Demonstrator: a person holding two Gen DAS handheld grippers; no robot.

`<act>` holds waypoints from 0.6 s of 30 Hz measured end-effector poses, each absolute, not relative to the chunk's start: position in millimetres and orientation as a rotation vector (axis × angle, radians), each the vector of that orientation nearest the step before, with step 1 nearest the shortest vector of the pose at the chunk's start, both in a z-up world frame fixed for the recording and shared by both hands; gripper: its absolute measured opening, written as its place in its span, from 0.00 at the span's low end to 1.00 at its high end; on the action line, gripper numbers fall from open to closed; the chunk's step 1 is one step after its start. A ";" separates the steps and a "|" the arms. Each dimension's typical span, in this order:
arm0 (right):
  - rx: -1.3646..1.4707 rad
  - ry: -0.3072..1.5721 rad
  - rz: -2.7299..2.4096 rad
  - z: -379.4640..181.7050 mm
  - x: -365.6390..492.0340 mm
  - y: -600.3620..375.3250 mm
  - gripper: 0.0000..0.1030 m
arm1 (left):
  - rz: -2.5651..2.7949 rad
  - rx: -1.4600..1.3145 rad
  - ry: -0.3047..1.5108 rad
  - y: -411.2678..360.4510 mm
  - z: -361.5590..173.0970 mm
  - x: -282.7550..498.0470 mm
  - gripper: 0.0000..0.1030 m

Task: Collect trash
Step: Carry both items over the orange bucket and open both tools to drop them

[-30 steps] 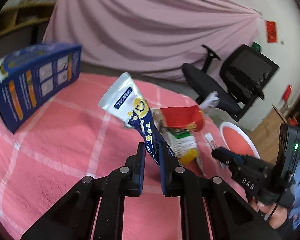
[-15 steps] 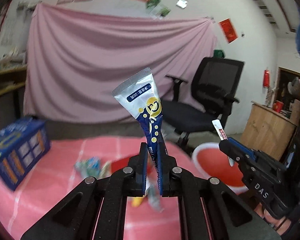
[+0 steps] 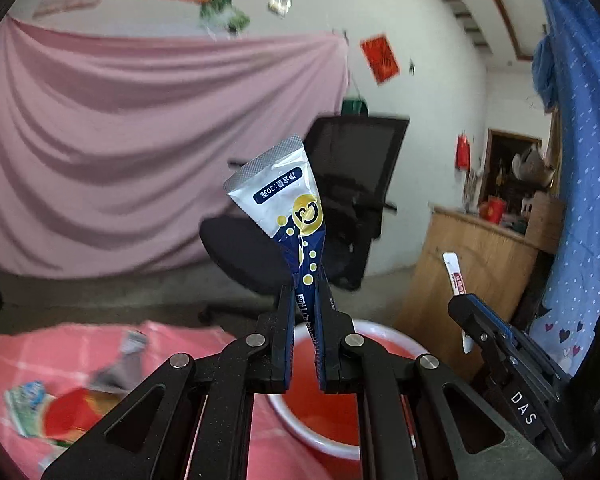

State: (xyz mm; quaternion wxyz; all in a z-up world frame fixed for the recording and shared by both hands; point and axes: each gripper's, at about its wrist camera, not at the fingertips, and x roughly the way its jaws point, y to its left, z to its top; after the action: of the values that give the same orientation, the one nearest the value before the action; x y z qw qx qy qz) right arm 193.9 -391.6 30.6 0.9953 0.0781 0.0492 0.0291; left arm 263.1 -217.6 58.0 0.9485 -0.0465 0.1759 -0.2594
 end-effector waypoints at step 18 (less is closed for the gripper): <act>0.252 0.440 -0.027 -21.8 233.6 -429.2 0.12 | -0.572 -0.104 0.779 -300.5 8.7 353.9 0.07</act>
State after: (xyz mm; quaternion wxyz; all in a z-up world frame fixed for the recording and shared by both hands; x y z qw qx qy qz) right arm 233.6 -429.2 -21.8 0.9680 0.1245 0.2175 -0.0134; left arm 353.9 -300.5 8.7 0.8843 -0.0498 0.3744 -0.2746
